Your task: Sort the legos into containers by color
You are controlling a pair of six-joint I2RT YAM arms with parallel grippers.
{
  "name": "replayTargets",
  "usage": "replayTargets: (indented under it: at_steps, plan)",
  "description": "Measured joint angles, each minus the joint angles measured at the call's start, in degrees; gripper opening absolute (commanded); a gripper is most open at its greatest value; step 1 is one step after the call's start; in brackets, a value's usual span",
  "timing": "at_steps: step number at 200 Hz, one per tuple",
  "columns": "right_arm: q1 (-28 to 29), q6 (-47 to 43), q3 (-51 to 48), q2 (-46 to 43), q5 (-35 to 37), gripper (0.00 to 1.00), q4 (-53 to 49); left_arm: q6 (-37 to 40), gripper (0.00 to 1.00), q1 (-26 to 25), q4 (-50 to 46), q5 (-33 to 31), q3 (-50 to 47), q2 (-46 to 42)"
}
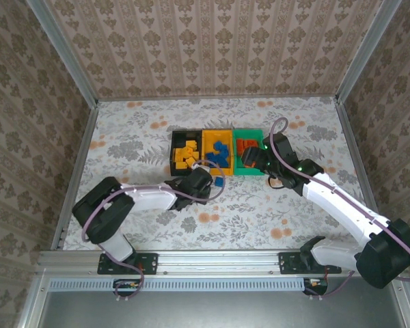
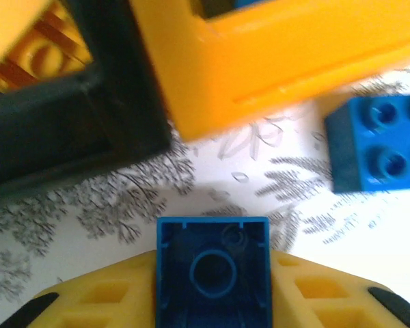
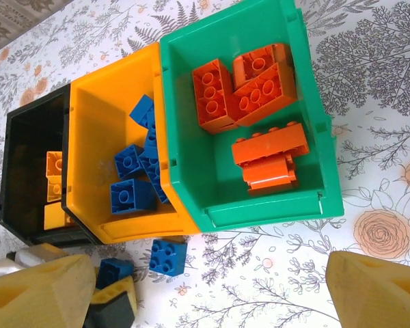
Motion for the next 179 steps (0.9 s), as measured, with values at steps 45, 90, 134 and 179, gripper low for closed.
replayTargets:
  at_steps: [45,90,134,179]
  plan:
    - [-0.42,0.00,-0.46,-0.28,0.00,0.89,0.02,-0.44,0.37,-3.23,-7.15,0.04,1.84,-13.33]
    - [-1.27,0.02,-2.01,-0.96,-0.02,0.89,0.00,0.17,0.36,2.56,-11.78,2.93,18.25,-7.72]
    - [-1.79,0.00,-3.06,-2.05,-0.13,0.89,-0.26,1.81,0.34,8.00,-15.13,5.16,35.93,9.11]
    - [-2.27,0.02,-3.85,-3.48,-0.46,0.89,-0.39,2.97,0.49,9.99,-21.53,5.35,47.10,21.46]
